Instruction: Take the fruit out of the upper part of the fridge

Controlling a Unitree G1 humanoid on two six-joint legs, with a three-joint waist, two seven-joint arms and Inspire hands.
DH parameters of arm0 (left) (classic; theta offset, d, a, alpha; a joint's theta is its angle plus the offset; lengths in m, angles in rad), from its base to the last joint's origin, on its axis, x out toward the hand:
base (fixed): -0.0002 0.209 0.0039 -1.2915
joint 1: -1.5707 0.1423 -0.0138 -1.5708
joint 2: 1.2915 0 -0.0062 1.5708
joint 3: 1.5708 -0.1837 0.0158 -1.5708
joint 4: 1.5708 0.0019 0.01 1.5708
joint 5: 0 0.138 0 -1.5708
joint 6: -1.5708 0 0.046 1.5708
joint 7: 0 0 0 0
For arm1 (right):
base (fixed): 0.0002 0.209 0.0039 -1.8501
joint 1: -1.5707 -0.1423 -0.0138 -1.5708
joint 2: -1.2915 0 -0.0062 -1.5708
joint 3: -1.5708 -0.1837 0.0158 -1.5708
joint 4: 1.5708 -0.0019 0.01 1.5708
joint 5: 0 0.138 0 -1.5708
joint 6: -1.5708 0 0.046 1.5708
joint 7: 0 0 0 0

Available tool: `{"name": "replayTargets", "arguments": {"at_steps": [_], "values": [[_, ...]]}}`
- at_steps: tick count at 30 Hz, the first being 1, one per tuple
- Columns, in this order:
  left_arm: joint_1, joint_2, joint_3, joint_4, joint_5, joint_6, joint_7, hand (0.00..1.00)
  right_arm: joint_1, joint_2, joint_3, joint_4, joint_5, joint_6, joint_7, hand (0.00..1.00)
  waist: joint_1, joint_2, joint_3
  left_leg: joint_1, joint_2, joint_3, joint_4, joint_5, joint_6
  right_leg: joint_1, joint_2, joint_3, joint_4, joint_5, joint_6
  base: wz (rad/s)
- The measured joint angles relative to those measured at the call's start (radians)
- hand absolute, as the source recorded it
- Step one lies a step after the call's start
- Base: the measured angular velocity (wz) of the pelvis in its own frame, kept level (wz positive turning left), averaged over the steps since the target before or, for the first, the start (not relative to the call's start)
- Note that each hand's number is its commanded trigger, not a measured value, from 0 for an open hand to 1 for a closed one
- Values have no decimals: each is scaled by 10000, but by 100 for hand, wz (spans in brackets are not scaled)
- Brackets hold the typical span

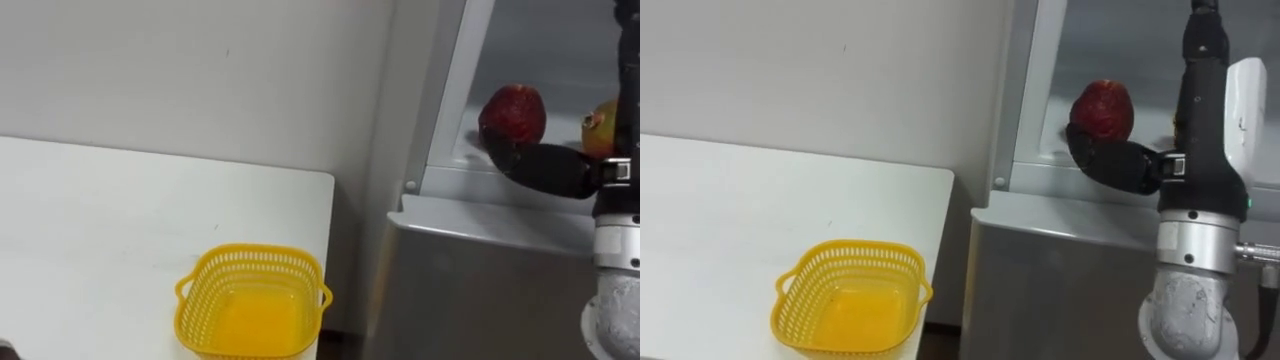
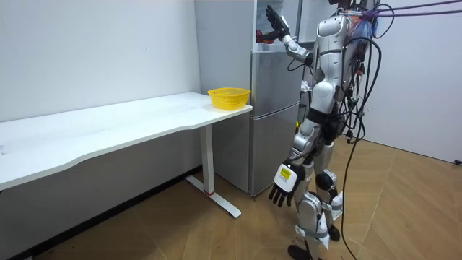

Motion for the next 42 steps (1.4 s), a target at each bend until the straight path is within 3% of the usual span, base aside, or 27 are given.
{"name": "replayTargets", "arguments": {"at_steps": [5,9,15,17,22,33,35,39,42], "values": [[-17,1,8,1,-1,6,1,0,0,0,-1,17,0,50,0,0,-8,-5,-5,2,0,-24,-1,0,0,0,4,-3,-1,0,0,0],[-18,-4,189,-31,12,8,-45,0,-315,-2,-2,26,0,331,197,0,-37,-33,-20,-84,0,-50,1,0,0,-23,3,-58,0,0,0,2],[122,1,388,-504,204,29,-19,0,-920,-290,-1,25,71,361,591,0,-6,-157,-81,-71,3,-246,18,1,0,-14,14,-123,19,-1,0,5],[177,1,389,-633,205,30,-4,0,-996,-380,11,27,59,362,702,0,6,-226,-66,-74,5,-307,17,1,0,-3,22,-133,13,0,-1,3],[211,37,390,-812,204,27,9,0,-1298,-646,9,770,166,448,1141,0,-4,-363,66,-55,9,-432,17,1,0,67,27,-248,-3,0,-1,5],[220,178,378,-805,201,29,-6,0,-1965,-726,20,1978,220,463,1664,0,-4,-477,11,-125,8,-497,24,2,-1,-6,22,-268,23,-1,-1,1],[236,179,378,-805,201,29,-6,0,-1965,-741,20,1978,220,463,1748,0,-1,-480,11,-116,7,-567,23,2,0,-7,24,-266,40,-1,-1,0],[329,191,377,-988,200,29,-27,0,-1967,-899,21,2205,250,462,1863,0,50,-460,26,26,40,-1343,19,6,4,-157,48,-249,511,-12,-13,-7],[398,190,369,-1021,196,27,-33,0,-2161,-1076,20,2344,575,484,1948,0,-4,-464,27,33,18,-1328,-5,5,4,-140,27,-247,525,-12,-13,0]]}}
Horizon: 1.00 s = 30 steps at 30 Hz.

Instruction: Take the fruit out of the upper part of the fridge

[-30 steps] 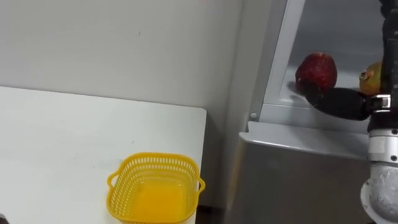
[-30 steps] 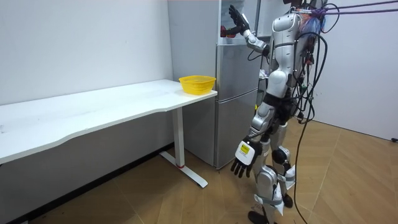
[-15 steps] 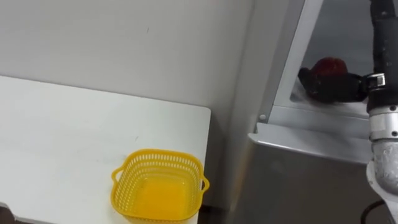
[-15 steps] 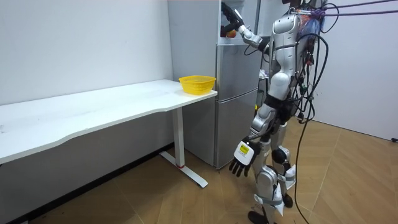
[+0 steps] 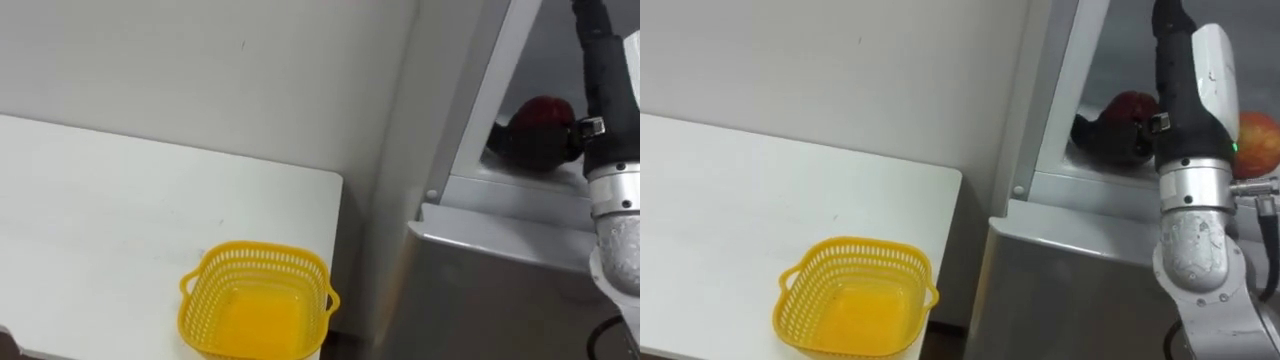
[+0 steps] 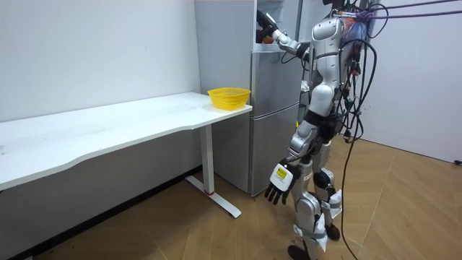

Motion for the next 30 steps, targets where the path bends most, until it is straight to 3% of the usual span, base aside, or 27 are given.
{"name": "replayTargets", "arguments": {"at_steps": [2,5,6,7,8,9,10,11,12,13,17,19,23,30], "values": [[6,4,3,-29,-1,60,-5,0,-236,-44,13,247,203,53,9,0,-9,10,4,41,1,-81,2,0,0,-17,-1,-12,61,0,0,-3],[-38,9,11,-234,-4,159,-21,0,-460,-264,67,547,540,200,196,0,5,179,109,167,82,-1114,3,16,20,-689,-7,-45,1170,-241,-165,-18],[44,117,186,-317,9,161,-17,0,-538,-259,171,604,705,203,306,0,93,124,71,171,280,-1751,13,13,18,-1126,487,440,753,-495,-416,-76],[145,198,620,-359,173,202,-11,0,-835,-275,456,612,830,248,421,0,216,-82,46,-41,327,-1790,108,-63,-108,-1481,867,463,-633,779,-946,-70],[197,92,758,-271,314,282,12,0,-876,-326,558,618,840,261,462,0,84,18,2,-122,468,-1715,217,-217,-393,-1384,863,46,-555,862,-894,-11],[171,-19,760,-274,381,435,-5,0,-873,-486,704,755,860,358,439,0,-269,130,-12,-263,646,-970,206,-292,-643,-1285,842,-111,-489,886,-922,52],[162,-38,591,-379,361,522,-60,0,-873,-560,773,1003,898,641,448,0,-344,150,1,-371,671,-161,21,-215,-762,-1137,764,119,-491,886,-922,55],[160,-39,562,-482,354,556,-91,0,-879,-572,775,1118,917,770,480,0,-338,126,11,-519,657,187,-105,-131,-784,-1098,714,412,-498,882,-915,34],[135,14,471,-609,333,581,-105,0,-876,-561,783,1308,910,942,573,0,-314,-15,-3,-803,600,684,-134,360,-390,-1070,590,756,-484,841,-781,16],[142,30,364,-627,309,696,-113,0,-916,-630,793,1442,947,1039,824,0,-253,-78,-71,-719,499,714,-72,510,-377,-1035,526,744,-498,825,-681,13],[174,35,376,-666,313,1071,-239,0,-957,-647,800,1520,1080,1166,1319,0,-205,-91,-67,-570,269,649,-47,523,-350,-768,452,258,-558,787,-617,10],[216,49,415,-802,322,1140,-394,0,-957,-649,805,1552,1143,1420,1571,0,-110,-41,-45,-514,193,737,-16,517,-319,-577,362,232,-536,676,-475,15],[61,45,414,-816,317,1152,-415,0,-969,-687,783,1803,1333,1461,1872,0,-11,30,0,-492,185,928,20,479,-273,-511,339,265,-525,600,-512,2],[133,-48,412,-782,315,1312,-432,0,-1001,-697,701,2294,1702,1591,2542,0,-3,-13,-85,-495,178,929,140,480,-274,-485,332,268,-462,566,-537,0]]}}
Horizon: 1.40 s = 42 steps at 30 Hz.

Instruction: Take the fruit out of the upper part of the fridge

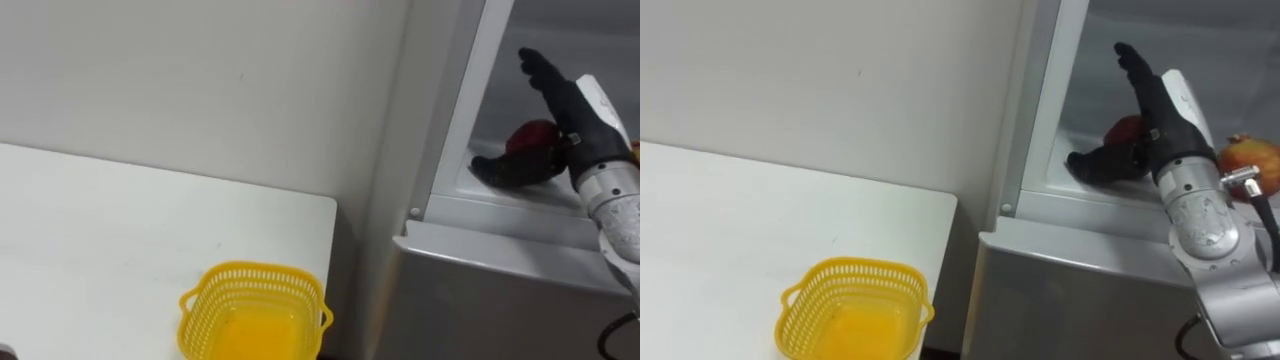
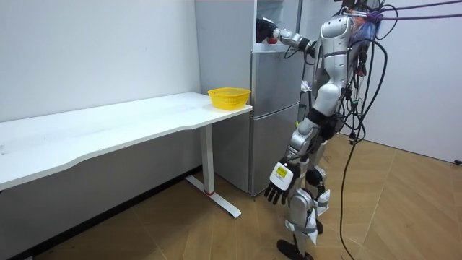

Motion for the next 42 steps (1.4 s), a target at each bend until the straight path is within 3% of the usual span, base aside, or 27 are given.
{"name": "replayTargets", "arguments": {"at_steps": [29,42], "values": [[-83,-94,2,9,-40,153,37,0,-18,2,-246,156,205,119,406,0,-28,14,16,132,-2,29,-18,0,2,94,-1,16,5,-25,17,0],[-104,-81,9,0,-45,201,52,0,-20,2,-458,471,213,125,377,0,-70,-65,-37,13,-9,25,38,0,2,39,-7,-15,-12,-25,18,0]]}}
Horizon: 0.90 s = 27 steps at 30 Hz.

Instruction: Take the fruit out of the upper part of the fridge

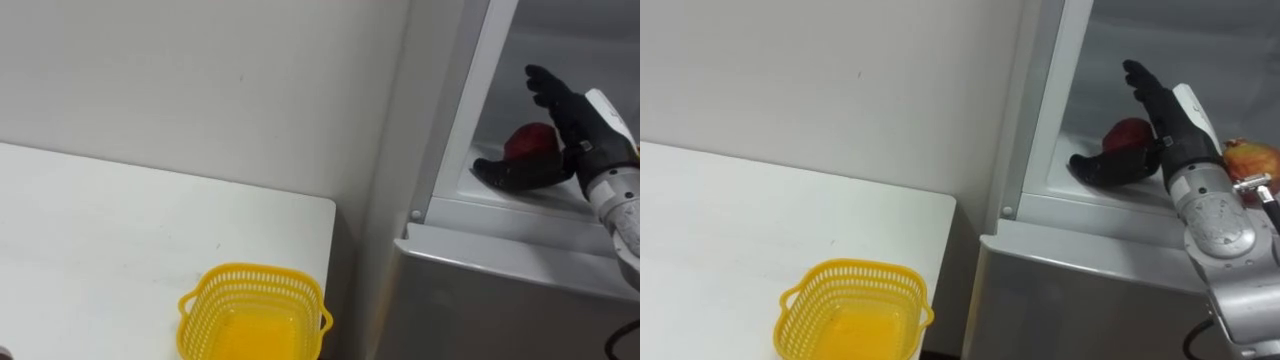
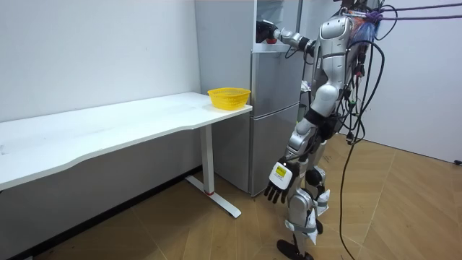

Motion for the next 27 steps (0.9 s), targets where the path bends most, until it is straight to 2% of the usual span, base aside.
{"name": "replayTargets", "arguments": {"at_steps": [14,20,23,26,27], "values": [[11,4,193,1,-406,208,5,0,0,0,-88,464,675,200,161,0,14,-26,17,128,-3,-1,-33,-6,4,154,-7,25,-18,-15,18,1],[6,-8,235,36,-380,230,-16,0,-30,0,-406,872,1214,207,714,0,26,-38,13,142,-8,-4,-11,-6,4,169,-16,1,-8,-15,18,0],[11,-17,263,38,-401,377,-33,0,-29,1,-613,1054,1636,234,1145,0,4,-38,14,142,-8,-17,23,-6,4,198,-19,10,-22,-15,18,0],[14,-16,261,49,-396,477,-37,0,-40,-4,-710,1091,2142,431,1512,1,-33,-33,16,144,-5,-17,14,-6,5,212,-18,5,-31,-19,21,0],[9,-17,259,58,-396,543,-40,0,-61,-6,-715,1123,2180,434,1622,37,-53,-34,16,148,-4,-16,-4,-6,5,224,-18,6,-32,-23,23,0]]}}
